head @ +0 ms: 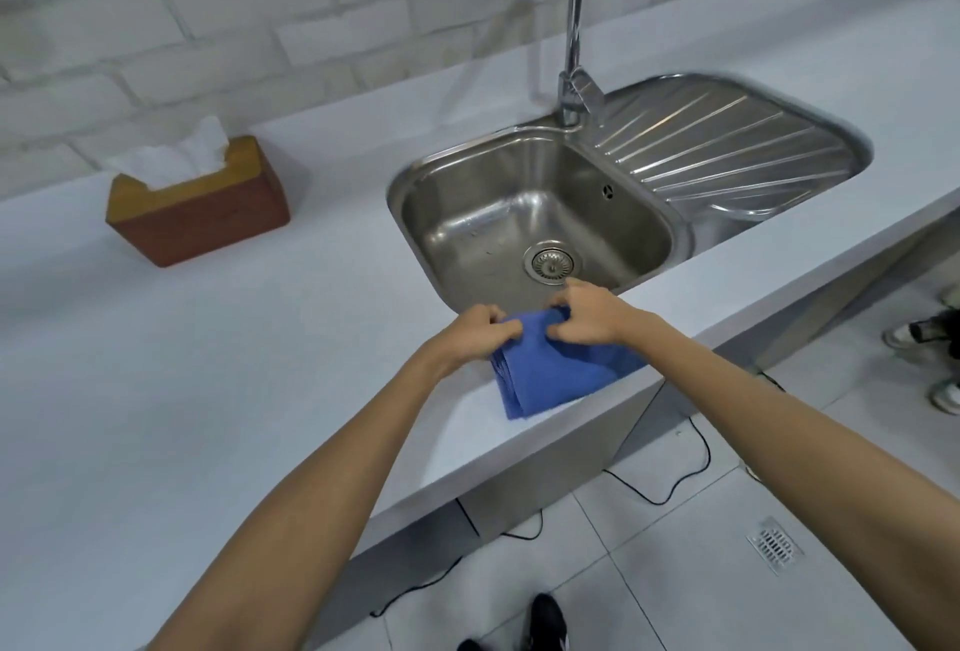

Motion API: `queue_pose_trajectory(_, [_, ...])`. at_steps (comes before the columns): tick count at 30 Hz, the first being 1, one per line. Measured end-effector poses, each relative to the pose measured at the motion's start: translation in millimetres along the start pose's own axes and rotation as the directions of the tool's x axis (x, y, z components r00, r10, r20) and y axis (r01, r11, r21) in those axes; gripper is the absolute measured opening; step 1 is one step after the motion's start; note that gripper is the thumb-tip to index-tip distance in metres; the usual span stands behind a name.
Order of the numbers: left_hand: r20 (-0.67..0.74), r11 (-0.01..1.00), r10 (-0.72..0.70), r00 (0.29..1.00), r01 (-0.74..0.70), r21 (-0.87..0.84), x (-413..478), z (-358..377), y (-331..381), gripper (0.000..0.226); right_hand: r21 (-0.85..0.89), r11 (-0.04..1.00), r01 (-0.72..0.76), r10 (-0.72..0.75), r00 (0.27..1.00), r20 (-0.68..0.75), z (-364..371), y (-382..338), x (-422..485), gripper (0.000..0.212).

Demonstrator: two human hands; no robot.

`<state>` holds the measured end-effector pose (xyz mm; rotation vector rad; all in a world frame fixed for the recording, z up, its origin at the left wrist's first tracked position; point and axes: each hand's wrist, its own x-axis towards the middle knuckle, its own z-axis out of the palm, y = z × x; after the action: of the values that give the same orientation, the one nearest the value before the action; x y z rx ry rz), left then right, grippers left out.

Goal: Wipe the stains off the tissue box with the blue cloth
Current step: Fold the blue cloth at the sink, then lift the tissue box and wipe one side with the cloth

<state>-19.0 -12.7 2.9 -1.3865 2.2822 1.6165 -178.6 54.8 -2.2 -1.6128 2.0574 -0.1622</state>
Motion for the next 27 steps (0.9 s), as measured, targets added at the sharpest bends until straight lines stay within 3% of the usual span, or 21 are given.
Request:
queue_pose_trajectory(2, [-0.041,0.972,-0.043,0.998,0.032,-0.233,-1.8,-6.6,-2.2,0.021,0.113,0.994,-0.001,0.004,1.000,-0.026,-7.8,-2.5,5.6,0.028])
queue_pose_trajectory(5, [-0.109,0.868,-0.076,0.991,0.012,-0.496,-7.4,-18.5,-9.2,0.003,0.332,0.943,-0.002,0.000,1.000,0.006,-22.7,-21.3,10.3,0.030])
queue_pose_trajectory(11, [-0.181,0.601,-0.114,0.977,-0.077,-0.796,-20.9,-53.0,-26.5,0.027,0.643,0.750,0.156,-0.169,0.985,-0.041,-41.0,-94.4,36.3,0.015])
queue_pose_trajectory(14, [-0.248,0.473,-0.118,0.961,-0.166,-0.866,-28.0,-77.6,-36.4,0.025,0.698,0.676,0.236,-0.239,0.966,-0.095,-41.5,-139.6,56.4,0.010])
queue_pose_trajectory(18, [-0.280,0.236,-0.089,0.956,-0.253,-0.938,-43.7,-115.9,-59.8,0.044,0.796,0.556,0.238,-0.327,0.943,-0.054,-38.6,-199.4,85.7,0.011])
queue_pose_trajectory(21, [-0.296,0.136,-0.068,0.953,-0.285,-0.949,-53.4,-152.5,-81.6,0.055,0.779,0.571,0.259,-0.380,0.924,-0.029,-36.0,-244.4,111.0,0.018])
queue_pose_trajectory(24, [-0.347,0.116,-0.067,0.936,-0.338,-0.934,-60.2,-193.9,-99.0,0.039,0.770,0.584,0.258,-0.367,0.930,-0.033,-36.4,-282.2,137.5,0.034])
queue_pose_trajectory(27, [-0.389,0.203,-0.189,0.902,-0.352,-0.914,-66.8,-232.5,-120.6,0.031,0.717,0.649,0.252,-0.293,0.954,-0.070,-33.4,-301.8,169.4,0.056])
